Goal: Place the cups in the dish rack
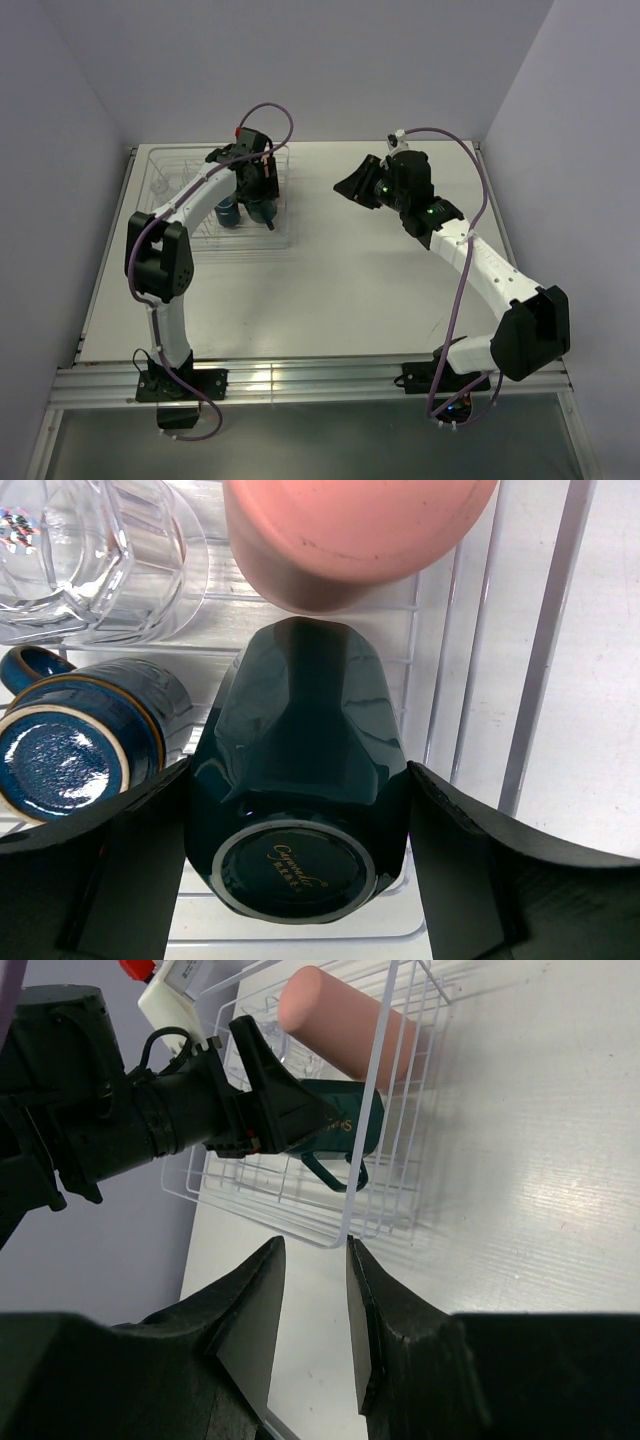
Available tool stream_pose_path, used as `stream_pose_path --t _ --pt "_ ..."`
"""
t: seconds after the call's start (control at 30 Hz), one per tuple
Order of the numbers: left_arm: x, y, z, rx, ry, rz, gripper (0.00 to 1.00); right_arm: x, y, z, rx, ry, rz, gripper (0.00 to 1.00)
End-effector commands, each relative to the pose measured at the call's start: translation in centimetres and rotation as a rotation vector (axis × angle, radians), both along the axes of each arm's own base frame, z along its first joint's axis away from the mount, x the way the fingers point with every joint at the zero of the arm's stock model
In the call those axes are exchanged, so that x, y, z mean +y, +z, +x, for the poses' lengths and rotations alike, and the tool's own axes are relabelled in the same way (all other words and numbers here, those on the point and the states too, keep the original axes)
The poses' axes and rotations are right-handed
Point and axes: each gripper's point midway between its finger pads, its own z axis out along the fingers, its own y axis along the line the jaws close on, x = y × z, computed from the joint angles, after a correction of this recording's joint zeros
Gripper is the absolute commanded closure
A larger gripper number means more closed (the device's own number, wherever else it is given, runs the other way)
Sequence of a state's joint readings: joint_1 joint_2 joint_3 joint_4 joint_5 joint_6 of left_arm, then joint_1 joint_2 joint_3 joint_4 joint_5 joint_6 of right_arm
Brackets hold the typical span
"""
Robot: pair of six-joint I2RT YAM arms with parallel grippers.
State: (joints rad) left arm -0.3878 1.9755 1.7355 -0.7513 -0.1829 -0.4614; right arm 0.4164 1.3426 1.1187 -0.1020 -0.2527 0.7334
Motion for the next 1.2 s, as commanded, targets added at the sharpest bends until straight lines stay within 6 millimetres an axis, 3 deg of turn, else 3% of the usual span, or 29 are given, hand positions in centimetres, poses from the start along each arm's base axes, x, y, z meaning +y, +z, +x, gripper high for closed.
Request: stream_pose_path --t 0.0,0.3,0.5,0.63,0.83,1.17 --pt "-0.5 1.5 1.5 -0.081 0.019 -0.011 1.0 -0.1 1.6 -0.1 -0.071 0.007 0.012 0.61" --pt "-0.3 0.3 1.0 -0.057 0.023 0.023 0.94 0.0 1.1 -0.1 -0.063 0.009 0.012 0.61" --pt "-0.4 -0.1 0.9 -0.047 0.019 0.028 0.77 0.0 1.0 -0.1 -0.058 0.008 0.009 0.61" --pt "-0.4 -0.5 0.9 -0.036 0.018 0.032 0.58 -0.1 0.9 -0.1 -0.055 0.008 0.008 0.61" --pt "-0.4 -1.0 0.7 -0.023 0.017 0.038 0.37 -0.1 0.8 -0.1 -0.055 0.006 0.008 0.62" --pt "-0.5 -1.2 0.9 -0.022 0.009 0.046 0.27 0.0 0.7 0.0 -0.052 0.008 0.007 0.61"
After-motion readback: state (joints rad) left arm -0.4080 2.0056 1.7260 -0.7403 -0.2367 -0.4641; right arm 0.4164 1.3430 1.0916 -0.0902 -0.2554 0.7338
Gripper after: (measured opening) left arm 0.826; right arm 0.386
